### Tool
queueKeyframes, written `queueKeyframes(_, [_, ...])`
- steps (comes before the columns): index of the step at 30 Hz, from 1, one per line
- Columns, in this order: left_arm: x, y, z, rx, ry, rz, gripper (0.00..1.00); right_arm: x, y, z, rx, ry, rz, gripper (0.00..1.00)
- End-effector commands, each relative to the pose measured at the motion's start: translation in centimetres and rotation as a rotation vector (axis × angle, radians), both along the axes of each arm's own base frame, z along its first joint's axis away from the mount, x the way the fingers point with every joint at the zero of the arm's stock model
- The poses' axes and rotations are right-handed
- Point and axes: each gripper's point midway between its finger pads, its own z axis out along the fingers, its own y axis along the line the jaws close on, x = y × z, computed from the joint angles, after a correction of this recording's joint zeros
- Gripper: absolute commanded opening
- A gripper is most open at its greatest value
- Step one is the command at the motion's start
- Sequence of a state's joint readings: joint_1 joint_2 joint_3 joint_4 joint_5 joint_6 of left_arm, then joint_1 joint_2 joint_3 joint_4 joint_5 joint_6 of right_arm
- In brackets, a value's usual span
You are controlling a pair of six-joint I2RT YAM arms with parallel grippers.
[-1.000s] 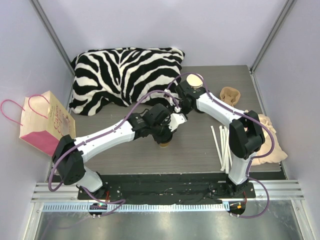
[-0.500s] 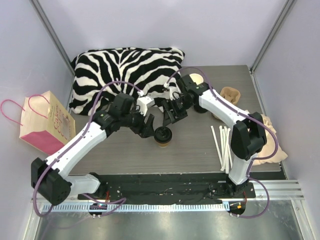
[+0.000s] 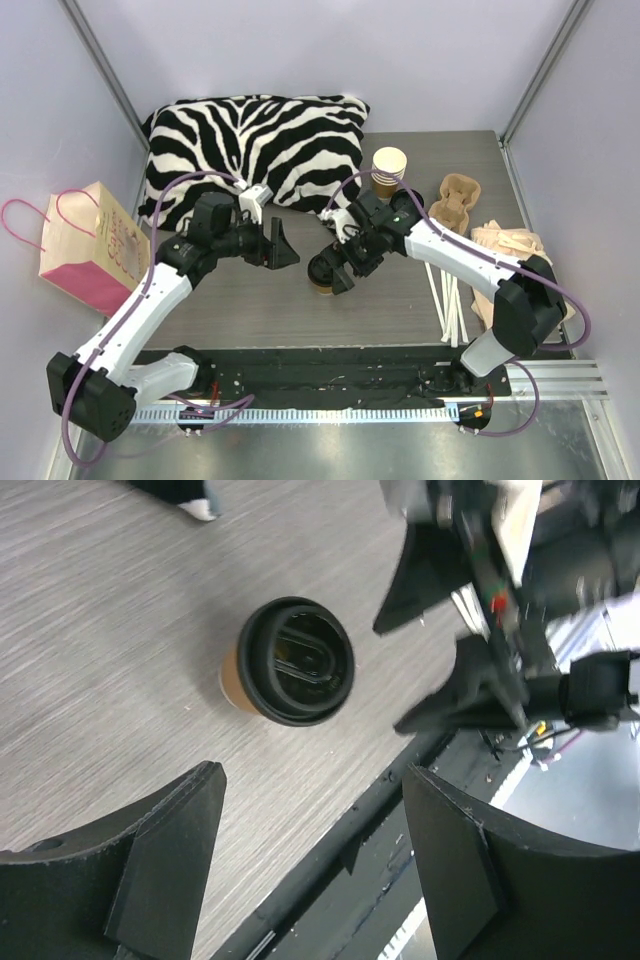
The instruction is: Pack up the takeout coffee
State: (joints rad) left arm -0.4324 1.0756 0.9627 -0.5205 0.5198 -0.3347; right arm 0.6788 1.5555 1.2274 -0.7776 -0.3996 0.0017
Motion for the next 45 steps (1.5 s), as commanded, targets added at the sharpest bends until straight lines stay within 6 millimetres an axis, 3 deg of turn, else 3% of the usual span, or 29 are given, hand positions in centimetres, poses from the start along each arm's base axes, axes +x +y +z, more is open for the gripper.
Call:
queueKeyframes(1, [0.3, 0.5, -1.1, -0.023, 0.054, 0.074, 0.76, 1.7, 0.2, -0.6, -0.023, -0.115, -0.016, 0.9])
queueKeyframes(5, [-1.0, 0.6, -4.6, -0.069, 0.226, 0.102, 0.73, 1.0, 0.0, -0.9, -0.025, -0.101, 0.005, 0.91])
queueKeyframes(7, [-0.8, 0.2, -5.1, -0.125, 0.295, 0.119, 0.73, 1.1, -0.3, -0.2, -0.026, -0.148, 0.008, 0.91])
queueKeyframes(11, [-1.0, -0.3, -7.9, -0.172, 0.46, 0.171, 0.68, 1.0, -1.0, -1.0, -0.048, -0.148, -0.011, 0.91])
queueKeyframes(14, [-0.6, -0.1, -9.9, -0.182, 0.545, 0.246, 0.66, 0.5, -0.4, -1.8, -0.025, -0.123, -0.011, 0.9])
queueKeyframes(17, [-0.1, -1.0, -10.1, -0.259, 0.599, 0.236, 0.63, 0.8, 0.8, -1.8, 0.009, -0.146, 0.003, 0.88])
queueKeyframes(21, [1.3, -1.0, -9.5, -0.294, 0.581, 0.245, 0.61, 1.4, 2.4, -1.9, 0.048, -0.128, -0.013, 0.86])
queueKeyframes(28, [4.1, 2.0, -8.7, -0.364, 0.58, 0.349, 0.59, 2.7, 4.8, -3.1, 0.067, -0.126, -0.043, 0.84])
queueKeyframes(33, [4.1, 2.7, -5.9, -0.379, 0.479, 0.311, 0.6, 4.7, 6.3, -3.2, 0.089, -0.157, -0.072, 0.81])
queueKeyframes(34, [4.3, 2.8, -5.3, -0.364, 0.434, 0.292, 0.63, 5.3, 6.9, -2.6, 0.11, -0.179, -0.072, 0.8])
queueKeyframes(39, [4.3, 3.9, -2.8, -0.321, 0.305, 0.305, 0.7, 7.4, 8.8, -3.0, 0.126, -0.203, -0.072, 0.79])
queueKeyframes(45, [5.9, 6.9, 0.6, -0.34, 0.19, 0.401, 0.73, 9.8, 11.6, -4.2, 0.147, -0.2, -0.055, 0.79])
